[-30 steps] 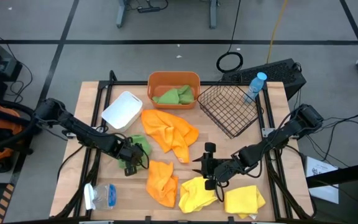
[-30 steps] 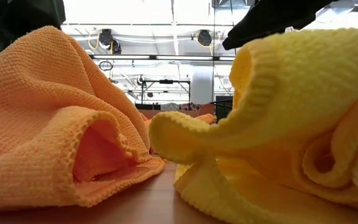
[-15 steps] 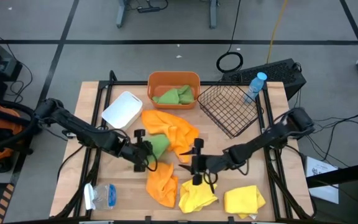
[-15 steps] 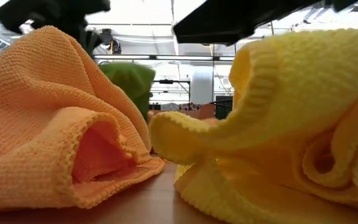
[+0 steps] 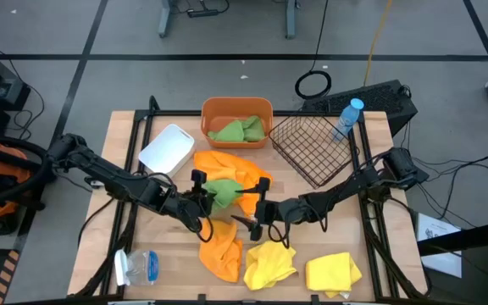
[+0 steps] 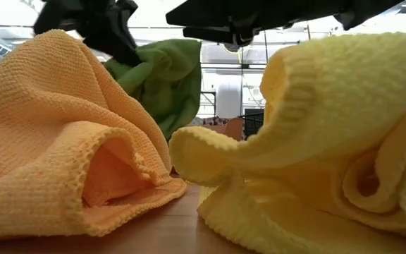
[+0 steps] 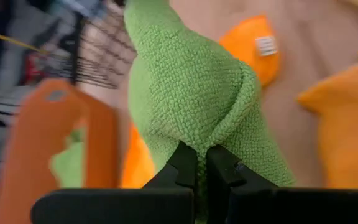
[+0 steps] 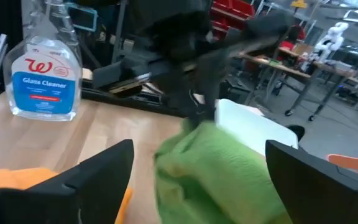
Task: Sort microfiber towel by color & place in baskets
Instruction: Put the green towel into the orange bin
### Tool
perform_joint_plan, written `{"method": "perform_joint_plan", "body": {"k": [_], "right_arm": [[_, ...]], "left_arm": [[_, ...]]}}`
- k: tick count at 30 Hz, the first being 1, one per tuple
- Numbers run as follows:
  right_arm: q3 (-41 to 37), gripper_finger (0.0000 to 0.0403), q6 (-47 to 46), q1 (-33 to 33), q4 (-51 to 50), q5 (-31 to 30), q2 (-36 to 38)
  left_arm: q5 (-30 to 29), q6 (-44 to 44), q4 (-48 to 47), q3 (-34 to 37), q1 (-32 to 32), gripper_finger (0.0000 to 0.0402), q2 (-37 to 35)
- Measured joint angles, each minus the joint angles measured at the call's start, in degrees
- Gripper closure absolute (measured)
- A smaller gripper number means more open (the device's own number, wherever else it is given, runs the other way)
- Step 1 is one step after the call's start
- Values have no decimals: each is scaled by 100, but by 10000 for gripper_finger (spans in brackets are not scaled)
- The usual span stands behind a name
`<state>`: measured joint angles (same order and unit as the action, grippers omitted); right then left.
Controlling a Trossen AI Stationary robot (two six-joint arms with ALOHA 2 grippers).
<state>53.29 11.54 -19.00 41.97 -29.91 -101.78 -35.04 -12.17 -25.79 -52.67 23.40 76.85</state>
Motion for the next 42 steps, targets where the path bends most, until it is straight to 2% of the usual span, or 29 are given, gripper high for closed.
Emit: {"method": "perform_joint_plan", "body": {"k": [4, 8, 10, 17, 24, 26, 29, 37, 42], "right_arm": [[1, 51, -64, 49, -203, 89, 0], [1, 51, -458, 30, -714, -817, 2], [1, 51, -631, 18, -1155, -1046, 11], [-3, 51, -1253, 6, -1701, -1023, 9], [-3, 51, -1271, -18, -1865, -1231, 9], [-3, 51, -1061, -79, -2000, -1346, 9], [-3, 51, -475, -259, -2200, -1866, 9], [-3, 51, 1774, -654, -2198, -4077, 9], [-3, 51, 3522, -750, -2172, -4369, -87]], "left_arm": [[-503, -345, -109, -332, 0, 394, -6], [-614, -803, -201, -661, 20, 394, -36], [-637, -1013, -158, -843, 26, 394, -65], [-961, -1490, -113, -1219, 22, 394, -56], [-1241, -1736, -22, -1763, 22, 394, -60], [-1241, -1850, -29, -1871, 22, 394, -56], [-1239, -1979, -21, -1983, 22, 394, -56], [-952, -1980, -23, -2003, 26, 386, -56], [-943, -1981, -17, -2003, 26, 385, -56]]}}
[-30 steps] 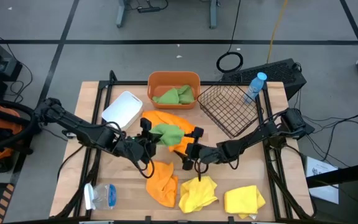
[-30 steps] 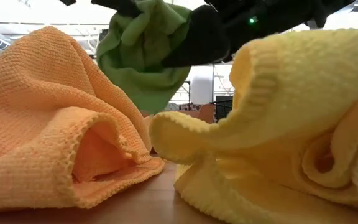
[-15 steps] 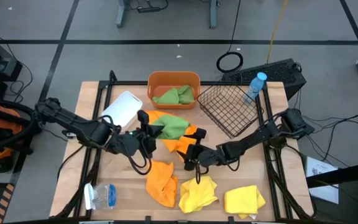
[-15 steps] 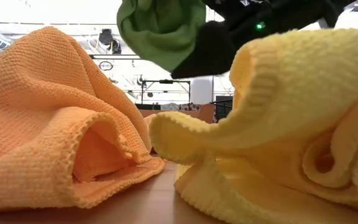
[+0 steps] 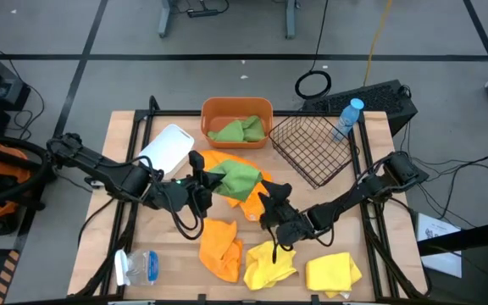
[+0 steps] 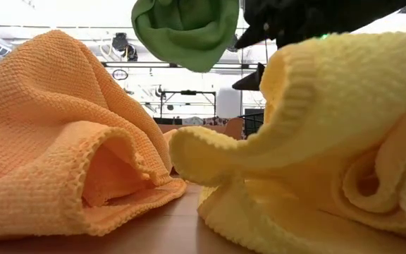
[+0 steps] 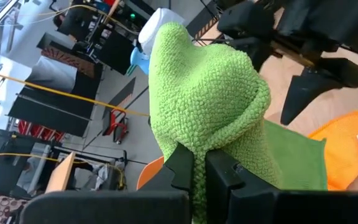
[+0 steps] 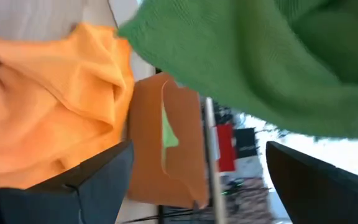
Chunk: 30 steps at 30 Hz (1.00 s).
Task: Sort microfiber towel by color & place in baskets
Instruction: Put the green towel into the orange bin
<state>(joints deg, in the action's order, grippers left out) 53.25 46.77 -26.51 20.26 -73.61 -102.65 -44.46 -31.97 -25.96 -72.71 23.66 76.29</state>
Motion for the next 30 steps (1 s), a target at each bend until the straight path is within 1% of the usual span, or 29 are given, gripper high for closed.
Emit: {"method": "perform_joint_plan", "body": {"k": [3, 9, 12, 17, 22, 25, 30], "right_arm": [[2, 51, 716, 9, 163, 6, -40], [2, 51, 1984, 22, 341, 217, -42], [2, 51, 2408, 57, 600, 476, -42], [2, 51, 2883, 228, 1095, 944, -42], [2, 51, 3199, 337, 1440, 1027, -42], [2, 51, 3400, 309, 1679, 1224, -42], [2, 51, 3684, 188, 1903, 1251, -42]], "left_arm": [[27, 9, 28, -2, 0, 384, 0], [70, 27, 21, -2, -139, 383, 0], [236, 167, 21, -2, -217, 382, 0], [566, 315, 0, -2, -313, 382, 4], [589, 318, -4, -2, -310, 382, 9], [592, 318, -31, -2, -316, 382, 9], [600, 382, -65, -2, -392, 382, 9]]}}
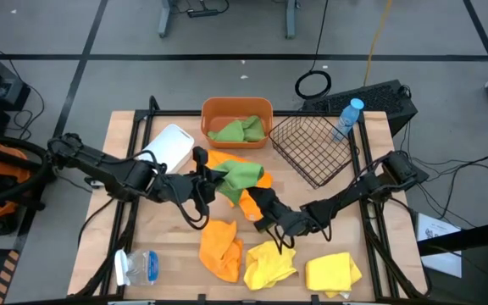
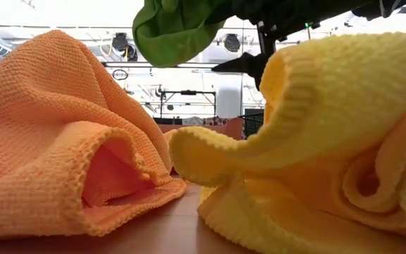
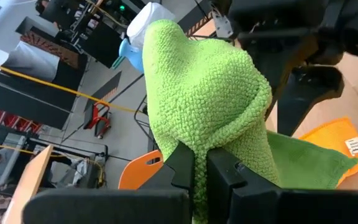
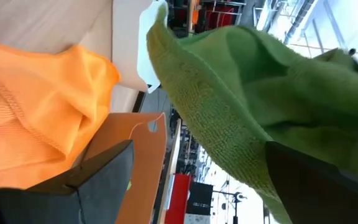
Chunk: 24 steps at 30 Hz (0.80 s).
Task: Sort microfiber towel by color & place in baskets
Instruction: Put the green towel into the orange bin
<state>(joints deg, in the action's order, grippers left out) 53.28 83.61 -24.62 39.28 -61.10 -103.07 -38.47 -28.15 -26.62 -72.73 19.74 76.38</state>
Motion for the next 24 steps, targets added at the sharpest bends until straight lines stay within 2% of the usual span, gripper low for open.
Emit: {"method": "perform_joint_plan", "body": {"k": [15, 24], "right_arm": [[0, 51, -390, -415, -100, 107, 0], [-7, 51, -625, 36, -1116, 1, 0]], "left_arm": [[105, 105, -51, 0, -135, 382, 2], [390, 232, -89, 0, -135, 382, 4]]}}
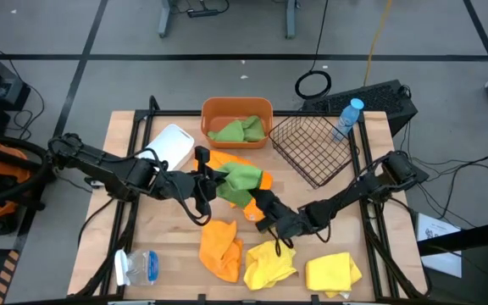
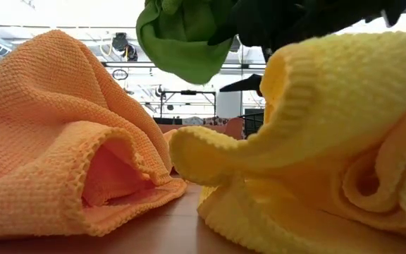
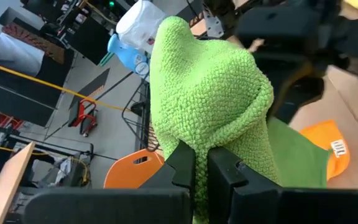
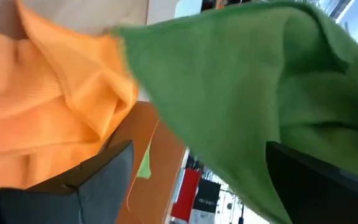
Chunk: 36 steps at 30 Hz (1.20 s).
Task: Sort microfiber towel by color & place in baskets
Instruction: Put the green towel into the orange bin
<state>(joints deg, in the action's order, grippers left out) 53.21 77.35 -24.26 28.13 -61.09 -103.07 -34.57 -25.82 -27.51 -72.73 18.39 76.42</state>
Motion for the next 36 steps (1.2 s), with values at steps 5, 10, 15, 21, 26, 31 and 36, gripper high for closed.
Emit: {"method": "perform_joint_plan", "body": {"k": [5, 10, 15, 21, 26, 31, 36], "right_arm": [[2, 70, 101, 133, 271, 221, 0], [2, 170, 52, 173, 612, 391, 0], [4, 326, -413, 151, 684, 451, 0], [2, 378, -627, -100, 1036, 457, 0], [4, 354, -865, -282, 1798, 364, 2], [7, 315, -846, -374, 2140, 305, 5], [7, 252, -726, -463, 2143, 292, 9]], "left_arm": [[2, 5, -15, 0, -7, 382, 0], [60, 215, -58, 0, -7, 382, 0], [255, 515, -286, 0, -7, 382, 0], [413, 902, -594, 46, -7, 382, 82], [946, 953, -596, 259, 31, 382, 255], [937, 1056, -580, 280, 202, 382, 411], [764, 1345, -605, 280, 249, 382, 426]]}}
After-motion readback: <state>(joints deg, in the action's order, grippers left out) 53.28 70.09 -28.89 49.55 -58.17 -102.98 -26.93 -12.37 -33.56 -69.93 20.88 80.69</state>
